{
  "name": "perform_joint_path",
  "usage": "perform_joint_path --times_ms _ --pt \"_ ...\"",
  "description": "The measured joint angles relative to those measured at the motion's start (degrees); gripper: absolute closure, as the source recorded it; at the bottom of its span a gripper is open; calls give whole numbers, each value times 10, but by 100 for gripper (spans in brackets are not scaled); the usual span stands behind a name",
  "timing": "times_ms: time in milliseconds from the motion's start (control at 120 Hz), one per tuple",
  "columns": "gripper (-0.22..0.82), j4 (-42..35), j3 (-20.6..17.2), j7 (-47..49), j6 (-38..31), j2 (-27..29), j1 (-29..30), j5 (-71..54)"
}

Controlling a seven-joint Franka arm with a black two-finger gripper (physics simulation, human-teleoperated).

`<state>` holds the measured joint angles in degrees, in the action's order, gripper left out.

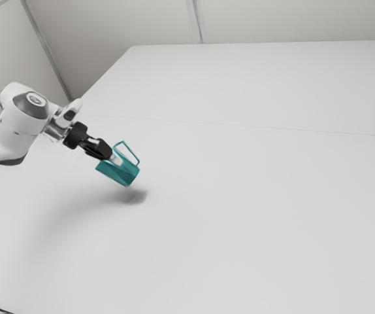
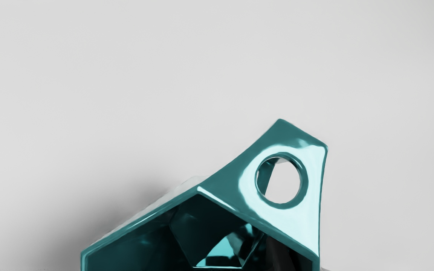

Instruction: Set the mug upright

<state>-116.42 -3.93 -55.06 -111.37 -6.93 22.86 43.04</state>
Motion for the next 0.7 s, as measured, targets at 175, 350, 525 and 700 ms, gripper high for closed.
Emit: perform_joint_path --times_ms 175,350,525,700 --pt "78 18 -38 93 1 18 3 -143" --pt "78 31 -76 192 1 24 2 -259" --pt "79 34 -105 288 -1 24 -5 -345" --pt "79 36 -114 371 -7 24 -22 -390"
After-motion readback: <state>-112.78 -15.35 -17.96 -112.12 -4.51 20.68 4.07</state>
